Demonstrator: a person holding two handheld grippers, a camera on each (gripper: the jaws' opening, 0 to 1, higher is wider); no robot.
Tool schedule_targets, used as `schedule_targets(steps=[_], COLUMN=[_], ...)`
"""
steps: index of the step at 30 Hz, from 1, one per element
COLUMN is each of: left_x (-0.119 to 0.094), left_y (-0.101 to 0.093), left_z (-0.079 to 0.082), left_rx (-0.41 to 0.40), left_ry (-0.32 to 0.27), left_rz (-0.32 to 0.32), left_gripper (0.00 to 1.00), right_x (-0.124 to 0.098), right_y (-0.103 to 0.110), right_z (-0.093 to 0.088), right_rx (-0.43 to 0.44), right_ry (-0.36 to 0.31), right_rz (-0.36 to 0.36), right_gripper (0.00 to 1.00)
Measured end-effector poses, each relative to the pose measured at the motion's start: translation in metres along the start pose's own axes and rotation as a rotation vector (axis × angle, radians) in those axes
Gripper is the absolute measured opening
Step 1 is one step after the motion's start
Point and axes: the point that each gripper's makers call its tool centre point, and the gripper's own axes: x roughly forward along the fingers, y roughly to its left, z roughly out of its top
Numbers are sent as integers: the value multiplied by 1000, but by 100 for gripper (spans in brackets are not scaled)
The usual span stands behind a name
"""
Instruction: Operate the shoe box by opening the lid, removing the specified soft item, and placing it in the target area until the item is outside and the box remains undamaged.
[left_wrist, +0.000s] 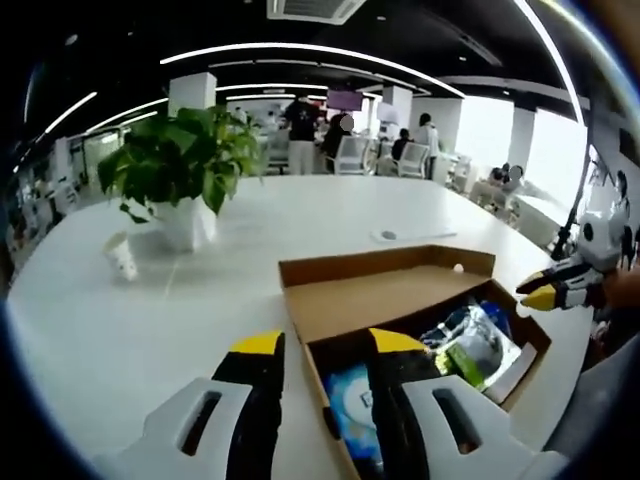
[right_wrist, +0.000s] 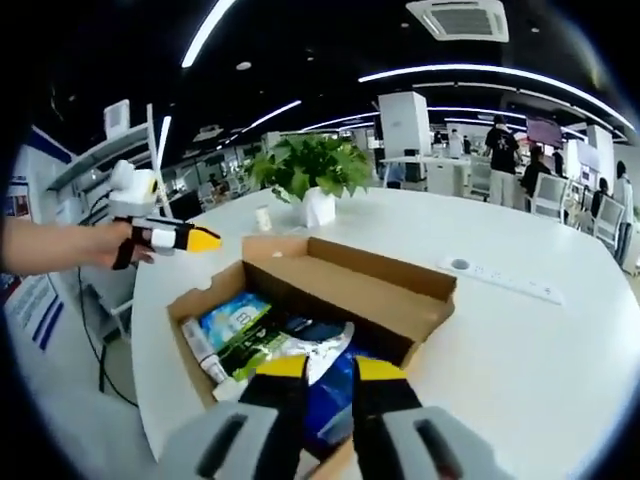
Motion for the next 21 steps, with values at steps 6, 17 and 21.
schedule_targets(steps=[6, 17, 21], left_x=[-18, -62, -78], left_y=[-7, -24, -31], left_z=[0, -11, -12], left_rx=[-7, -14, -22], left_ry=[-22, -51, -69], left_rz=[-14, -38, -42], left_gripper=[37, 45, 47], right_x=[8, 15, 19], right_y=[16, 28, 28], right_z=[-11, -28, -34], right_rx=[57, 75, 85], right_ry=[40, 114, 148], right_rz=[36, -5, -20], right_gripper=[15, 24, 25])
